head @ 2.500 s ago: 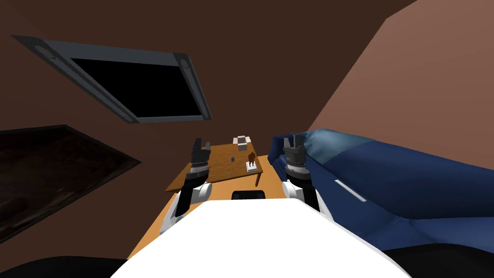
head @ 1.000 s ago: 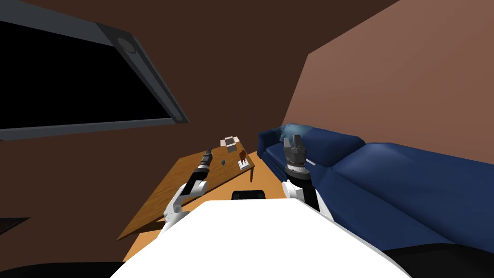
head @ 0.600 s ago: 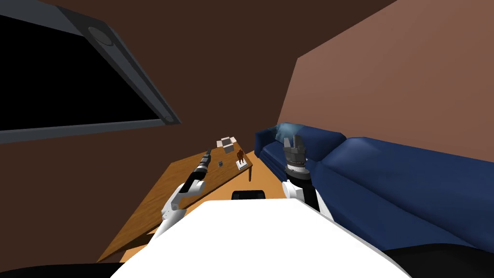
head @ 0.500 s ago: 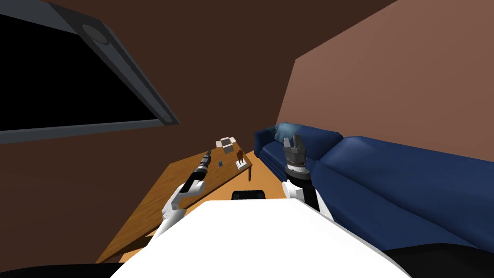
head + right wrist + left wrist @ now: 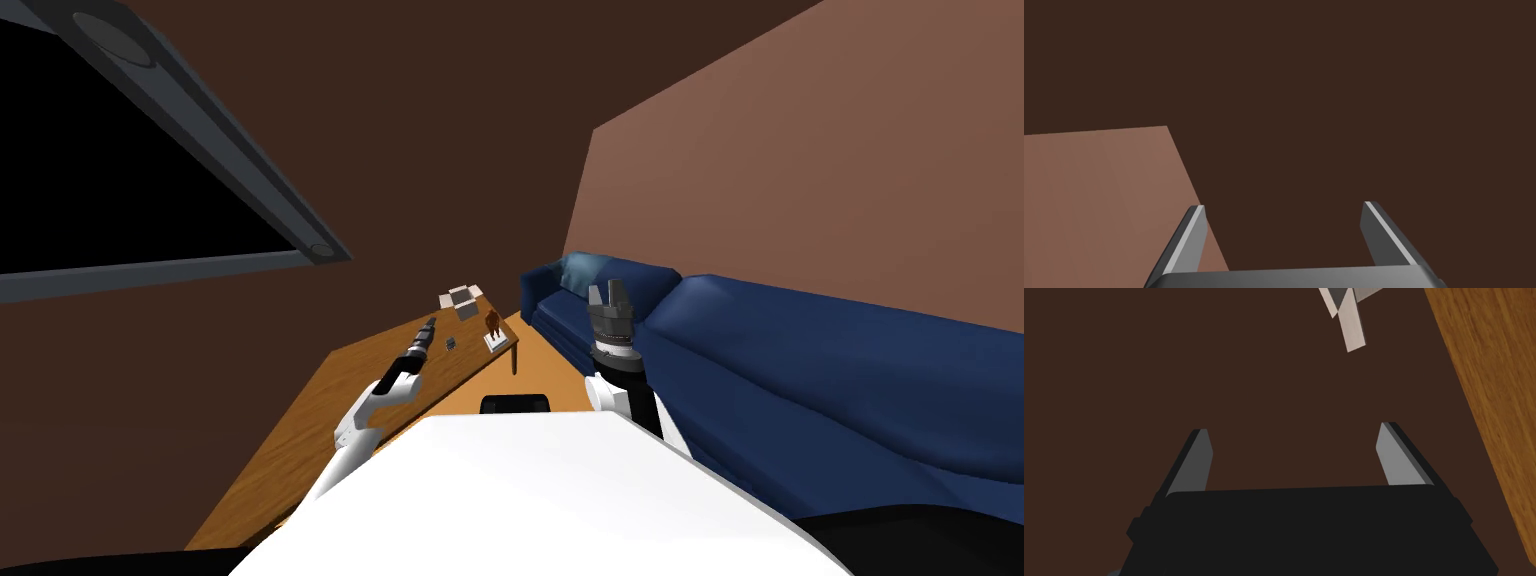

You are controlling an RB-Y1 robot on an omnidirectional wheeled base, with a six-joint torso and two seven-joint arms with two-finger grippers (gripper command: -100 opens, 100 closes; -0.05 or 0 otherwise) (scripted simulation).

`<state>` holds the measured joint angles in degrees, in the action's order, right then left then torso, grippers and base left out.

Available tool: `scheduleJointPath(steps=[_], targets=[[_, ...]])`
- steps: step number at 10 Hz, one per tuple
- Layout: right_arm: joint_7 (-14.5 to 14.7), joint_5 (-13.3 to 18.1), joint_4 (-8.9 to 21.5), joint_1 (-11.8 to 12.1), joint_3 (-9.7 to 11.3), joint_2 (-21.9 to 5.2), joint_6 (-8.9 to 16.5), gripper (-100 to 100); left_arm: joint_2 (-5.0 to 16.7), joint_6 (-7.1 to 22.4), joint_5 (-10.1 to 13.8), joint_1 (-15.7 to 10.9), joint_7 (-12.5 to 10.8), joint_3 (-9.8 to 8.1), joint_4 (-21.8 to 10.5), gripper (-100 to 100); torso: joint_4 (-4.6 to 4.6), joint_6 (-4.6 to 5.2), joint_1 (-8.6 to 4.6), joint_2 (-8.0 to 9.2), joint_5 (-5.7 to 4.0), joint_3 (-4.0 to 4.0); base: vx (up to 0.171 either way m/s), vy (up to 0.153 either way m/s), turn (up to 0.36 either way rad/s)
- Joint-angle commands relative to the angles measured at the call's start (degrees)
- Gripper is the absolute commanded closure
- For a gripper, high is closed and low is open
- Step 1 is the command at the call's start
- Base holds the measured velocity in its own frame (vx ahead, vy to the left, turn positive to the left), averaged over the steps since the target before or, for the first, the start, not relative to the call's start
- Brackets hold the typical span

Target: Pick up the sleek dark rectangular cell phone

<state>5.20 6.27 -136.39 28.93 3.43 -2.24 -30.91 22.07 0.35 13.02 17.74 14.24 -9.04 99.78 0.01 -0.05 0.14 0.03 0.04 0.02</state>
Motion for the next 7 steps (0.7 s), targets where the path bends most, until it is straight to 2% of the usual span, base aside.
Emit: scheduleJointPath(steps=[1,2,3,4,5,6,7], targets=[[0.0,0.0,0.0,0.0,0.0,0.0,0.0,0,1.31,2.86,1.24,-1.38,1.31,-0.65,-2.86,-100,0.0,0.0,0.0,0.0,0.0,0.0,-0.028,0.022,-0.32],[0.0,0.0,0.0,-0.01,0.01,0.0,0.0,0,1.31,2.89,1.24,-1.38,1.31,-0.65,-4.12,-100,0.01,0.07,0.0,0.0,-0.01,0.0,-0.022,0.031,-0.103],[0.0,0.0,0.0,0.0,0.0,0.0,0.0,0,2.55,5.07,2.39,-2.42,2.42,-1.15,-6.24,-100,0.0,-0.03,0.03,0.0,0.0,0.0,-0.02,0.033,-0.21],[0.0,0.0,0.0,-0.01,0.0,0.0,0.0,0,2.55,5.07,2.39,-2.42,2.42,-1.15,-7.31,-100,0.0,0.04,0.05,-0.01,0.01,-0.01,-0.015,0.027,-0.129],[0.0,0.0,0.0,0.0,0.0,0.0,0.0,0,3.75,7.26,3.53,-3.48,3.6,-1.63,-9.64,-100,0.0,-0.01,0.02,-0.03,0.0,-0.01,-0.018,0.018,-0.25],[0.0,0.0,0.0,-0.01,0.0,0.0,0.0,0,3.75,7.26,3.53,-3.48,3.6,-1.63,-10.53,-100,0.0,0.04,0.0,-0.03,-0.01,-0.01,-0.017,0.022,-0.134],[0.0,0.0,0.0,0.0,0.0,0.0,0.0,0,4.91,9.18,4.67,-4.56,4.82,-2.07,-13.43,-100,-0.01,-0.01,0.0,-0.04,0.0,-0.02,-0.017,0.024,-0.219]])
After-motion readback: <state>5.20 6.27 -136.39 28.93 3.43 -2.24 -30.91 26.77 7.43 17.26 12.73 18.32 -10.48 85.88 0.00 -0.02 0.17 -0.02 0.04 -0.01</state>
